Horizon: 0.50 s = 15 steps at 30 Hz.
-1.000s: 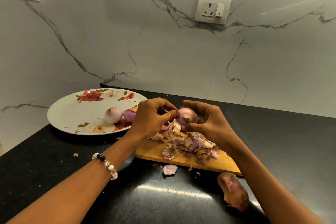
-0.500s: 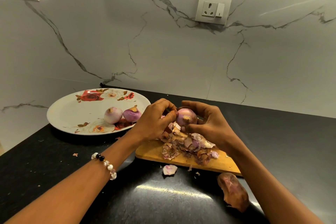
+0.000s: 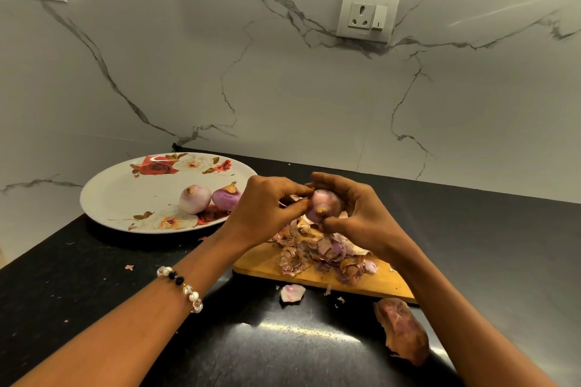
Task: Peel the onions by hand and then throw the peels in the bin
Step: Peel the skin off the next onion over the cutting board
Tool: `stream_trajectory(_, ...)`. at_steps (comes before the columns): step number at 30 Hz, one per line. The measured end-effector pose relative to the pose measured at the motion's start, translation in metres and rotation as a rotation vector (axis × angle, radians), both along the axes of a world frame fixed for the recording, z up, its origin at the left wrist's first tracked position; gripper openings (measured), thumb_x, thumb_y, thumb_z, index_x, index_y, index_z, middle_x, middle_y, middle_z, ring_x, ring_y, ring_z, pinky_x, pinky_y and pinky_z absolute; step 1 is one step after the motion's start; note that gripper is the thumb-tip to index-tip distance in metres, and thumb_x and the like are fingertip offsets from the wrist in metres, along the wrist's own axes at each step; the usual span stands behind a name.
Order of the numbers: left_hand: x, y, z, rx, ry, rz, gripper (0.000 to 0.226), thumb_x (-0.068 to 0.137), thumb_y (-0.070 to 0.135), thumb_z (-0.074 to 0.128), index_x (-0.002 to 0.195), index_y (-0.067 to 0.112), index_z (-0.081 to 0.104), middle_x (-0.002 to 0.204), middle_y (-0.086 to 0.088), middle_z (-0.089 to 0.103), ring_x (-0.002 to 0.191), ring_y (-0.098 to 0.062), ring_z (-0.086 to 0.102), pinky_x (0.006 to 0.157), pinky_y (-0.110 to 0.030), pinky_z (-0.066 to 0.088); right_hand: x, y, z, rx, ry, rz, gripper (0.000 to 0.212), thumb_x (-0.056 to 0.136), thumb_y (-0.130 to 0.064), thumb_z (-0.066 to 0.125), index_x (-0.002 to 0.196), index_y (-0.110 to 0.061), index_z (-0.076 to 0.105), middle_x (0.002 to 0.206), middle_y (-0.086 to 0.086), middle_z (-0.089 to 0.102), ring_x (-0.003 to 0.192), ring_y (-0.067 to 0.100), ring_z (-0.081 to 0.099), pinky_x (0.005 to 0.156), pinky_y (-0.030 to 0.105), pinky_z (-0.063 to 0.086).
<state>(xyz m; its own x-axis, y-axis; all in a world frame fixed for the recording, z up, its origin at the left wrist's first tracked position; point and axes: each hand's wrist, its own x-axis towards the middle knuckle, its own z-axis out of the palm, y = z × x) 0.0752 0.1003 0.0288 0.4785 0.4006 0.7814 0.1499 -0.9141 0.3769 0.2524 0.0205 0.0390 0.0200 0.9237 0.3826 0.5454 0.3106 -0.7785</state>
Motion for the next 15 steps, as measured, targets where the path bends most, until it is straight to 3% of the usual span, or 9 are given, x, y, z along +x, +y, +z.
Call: stream_trajectory(15,0.0017,-0.0020,-0.0033,-0.019,-0.020,0.043,0.014,0.080,0.006,0.073,0.094,0.005,0.075,0.080,-0.007,0.074,0.067,-0.003,0.062,0.068,-0.002,0.046,-0.0038,-0.0004,-0.0015,-0.028,0.009,0.009,0.082,0.071,0.015,0.071,0.142,-0.013,0.044,0.128,-0.002,0.062,0.116,0.014,0.061,0.097,0.036,0.053)
